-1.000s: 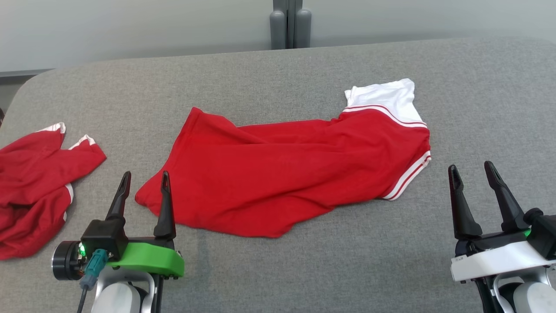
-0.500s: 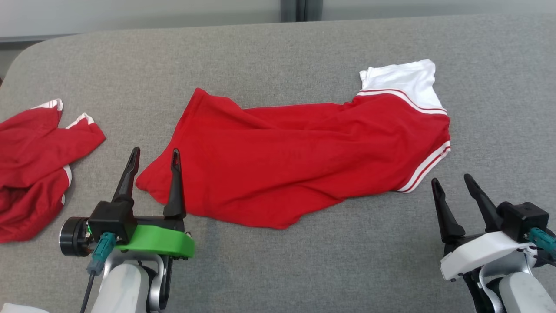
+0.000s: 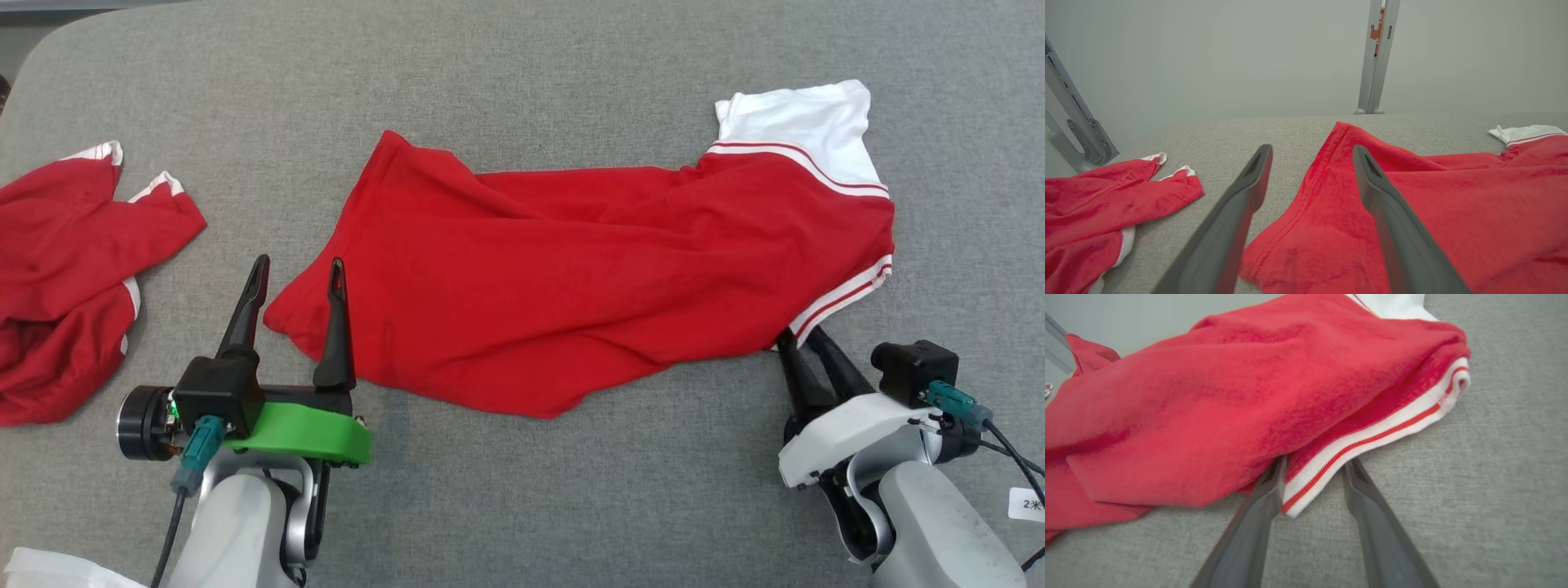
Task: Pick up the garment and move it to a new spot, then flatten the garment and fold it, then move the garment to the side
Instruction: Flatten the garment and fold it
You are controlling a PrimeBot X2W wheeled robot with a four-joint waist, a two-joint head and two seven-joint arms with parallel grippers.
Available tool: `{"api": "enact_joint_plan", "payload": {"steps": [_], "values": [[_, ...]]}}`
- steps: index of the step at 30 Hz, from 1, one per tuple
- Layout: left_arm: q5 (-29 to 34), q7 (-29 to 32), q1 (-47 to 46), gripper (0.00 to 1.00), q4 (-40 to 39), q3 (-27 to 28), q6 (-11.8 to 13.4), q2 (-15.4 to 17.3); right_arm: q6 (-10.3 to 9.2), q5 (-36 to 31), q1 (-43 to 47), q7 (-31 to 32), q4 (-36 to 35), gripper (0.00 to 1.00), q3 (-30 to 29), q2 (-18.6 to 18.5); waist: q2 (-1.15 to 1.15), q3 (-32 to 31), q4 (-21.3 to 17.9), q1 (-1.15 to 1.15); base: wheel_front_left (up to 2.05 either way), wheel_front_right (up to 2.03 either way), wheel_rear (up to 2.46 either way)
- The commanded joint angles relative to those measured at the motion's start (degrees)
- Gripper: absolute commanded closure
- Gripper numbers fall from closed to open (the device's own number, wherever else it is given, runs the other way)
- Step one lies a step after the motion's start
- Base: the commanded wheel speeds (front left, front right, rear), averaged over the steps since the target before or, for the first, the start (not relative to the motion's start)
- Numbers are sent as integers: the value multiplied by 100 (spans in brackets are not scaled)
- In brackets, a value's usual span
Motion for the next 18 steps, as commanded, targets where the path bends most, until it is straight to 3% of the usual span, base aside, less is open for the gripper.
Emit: {"api": "enact_joint_plan", "payload": {"steps": [1, 12, 18], "values": [[78, -43, -24, 0, 19, 20, 37, 39, -9, 59, -45, -147, -111, 100, 26, -84, 0, -59, -27, 0, 0, 0, 0], [55, -45, 160, 0, 11, 83, 114, 69, -8, -190, 654, -325, -2435, 100, -556, -560, 0, -348, -228, 0, 0, 0, 0], [36, -44, 237, 0, -65, 119, 151, 65, -8, -428, 1011, 141, -3744, 100, -1114, -699, 0, -424, -284, 0, 0, 0, 0]]}}
